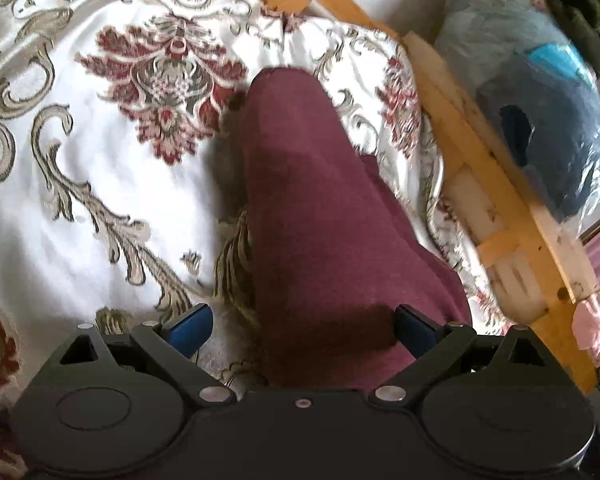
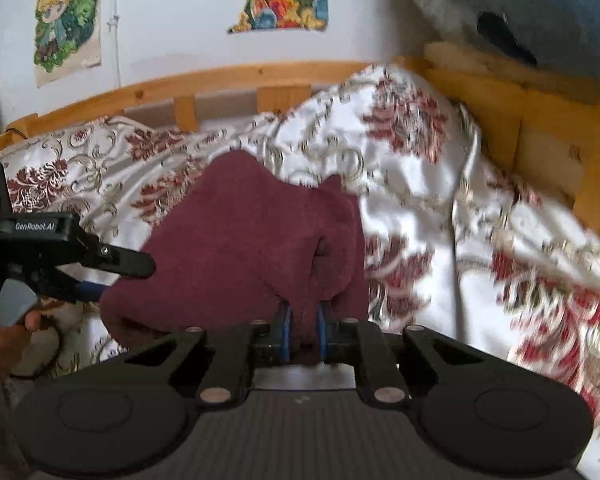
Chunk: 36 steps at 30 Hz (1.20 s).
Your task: Fold small clothes
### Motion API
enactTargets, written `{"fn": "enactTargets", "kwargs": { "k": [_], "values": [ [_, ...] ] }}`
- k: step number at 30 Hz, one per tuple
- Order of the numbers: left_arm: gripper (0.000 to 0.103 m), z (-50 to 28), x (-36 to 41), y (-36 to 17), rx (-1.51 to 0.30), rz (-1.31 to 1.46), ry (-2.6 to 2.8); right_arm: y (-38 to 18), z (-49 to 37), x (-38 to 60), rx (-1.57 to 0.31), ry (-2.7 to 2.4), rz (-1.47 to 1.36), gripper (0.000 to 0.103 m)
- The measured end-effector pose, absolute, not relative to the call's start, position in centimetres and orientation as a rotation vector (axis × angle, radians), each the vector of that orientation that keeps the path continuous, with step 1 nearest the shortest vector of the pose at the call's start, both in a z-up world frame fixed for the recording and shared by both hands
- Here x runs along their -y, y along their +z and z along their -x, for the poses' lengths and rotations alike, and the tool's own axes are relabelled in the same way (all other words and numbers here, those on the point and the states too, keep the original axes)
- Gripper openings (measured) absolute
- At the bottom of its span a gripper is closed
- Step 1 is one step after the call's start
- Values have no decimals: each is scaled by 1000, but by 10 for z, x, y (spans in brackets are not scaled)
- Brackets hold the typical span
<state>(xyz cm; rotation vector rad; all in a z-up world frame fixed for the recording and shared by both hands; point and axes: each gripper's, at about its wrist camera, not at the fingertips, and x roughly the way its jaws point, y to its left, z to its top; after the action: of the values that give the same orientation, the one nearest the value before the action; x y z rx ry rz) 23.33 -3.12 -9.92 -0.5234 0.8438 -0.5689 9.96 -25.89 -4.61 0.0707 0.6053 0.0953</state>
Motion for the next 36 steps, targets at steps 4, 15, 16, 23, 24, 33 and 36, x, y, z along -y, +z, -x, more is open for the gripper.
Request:
{"fn": "enactTargets", "kwargs": {
  "k": [4, 15, 16, 23, 24, 33, 36],
  "values": [
    [97, -233, 33, -101, -847, 497, -565, -47, -100, 267, -599, 109, -140, 24],
    [98, -235, 32, -102, -850, 502, -563, -23, -155, 303, -557, 128, -244, 53],
    [98, -235, 32, -103, -850, 503, -564, -25, -167, 305, -565, 122, -242, 53],
    [98, -236, 32, -103, -847, 499, -574, -60, -233, 313, -649, 77, -361, 32],
    [98, -236, 31, -104, -846, 500, -577, -60, -233, 313, -649, 77, -361, 15],
    [98, -237, 30, -103, -842, 513, -583, -46, -228, 295, -562, 25, -176, 7],
    [98, -236, 32, -102, -837, 500, -588, -56, -232, 293, -599, 26, -158, 8]
  ]
}}
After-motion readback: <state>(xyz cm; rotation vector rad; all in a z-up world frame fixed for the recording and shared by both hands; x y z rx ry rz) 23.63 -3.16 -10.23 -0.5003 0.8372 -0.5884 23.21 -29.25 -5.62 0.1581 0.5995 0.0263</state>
